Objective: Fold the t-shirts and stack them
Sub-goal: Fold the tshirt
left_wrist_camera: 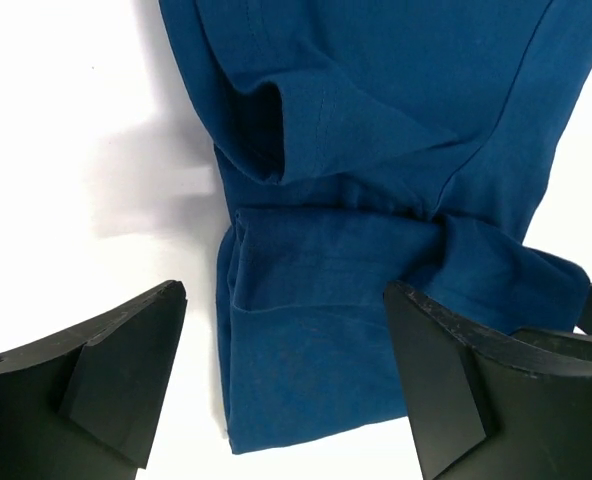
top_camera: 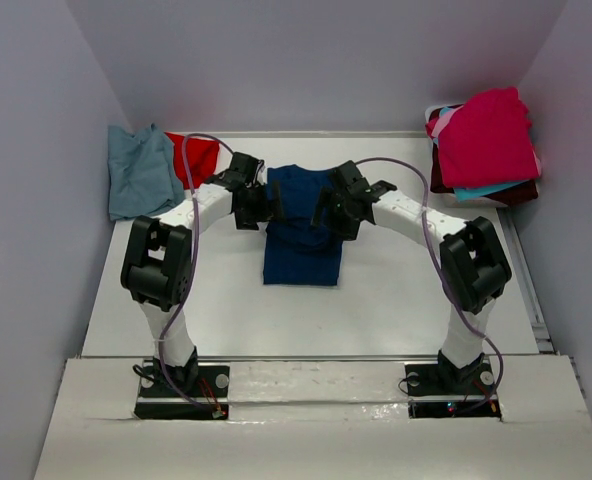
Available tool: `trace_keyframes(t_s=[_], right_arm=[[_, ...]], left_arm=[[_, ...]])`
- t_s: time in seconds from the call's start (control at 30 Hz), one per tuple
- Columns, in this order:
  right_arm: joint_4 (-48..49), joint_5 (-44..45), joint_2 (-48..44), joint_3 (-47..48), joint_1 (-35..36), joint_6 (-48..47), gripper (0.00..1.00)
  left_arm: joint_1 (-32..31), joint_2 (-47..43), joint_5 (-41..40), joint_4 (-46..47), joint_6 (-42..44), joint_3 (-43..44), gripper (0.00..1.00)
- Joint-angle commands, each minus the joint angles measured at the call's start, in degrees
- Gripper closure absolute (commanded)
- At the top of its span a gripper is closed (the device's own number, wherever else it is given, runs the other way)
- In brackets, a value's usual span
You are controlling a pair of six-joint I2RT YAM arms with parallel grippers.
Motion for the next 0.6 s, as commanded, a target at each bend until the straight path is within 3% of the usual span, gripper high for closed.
trace_keyframes(t_s=[0.0,0.3,0.5,0.53,0.57], right_arm=[[0.13,0.84,0.12,2.91,-0.82,-1.00,0.20],[-3.21,-1.88,-3.30,2.74,-0.82,-0.56,0.22],[-3.48,-6.19,-8.93,-3.68,-0.82,0.41,0.40],[-3.74,-6.63,-9.46,-4.47,-0.82,0.58,0.53],[-3.74,-7.59,-10.42,-5.78,-0.82,0.76,0.58]], left_arm=[[0.26,-2.02,-1.71,-1.29,0.52,2.48,0.07],[0.26,-5.61,-1.71,-6.65,1.66,0.73,0.07],[0.26,-9.05,-0.40,-7.88,1.57,-2.08,0.07],[0.26,-9.40,-0.22,-8.06,1.75,-2.35,0.07],[-0.35,-9.58,-0.22,-8.84,1.84,-2.52,0.07]])
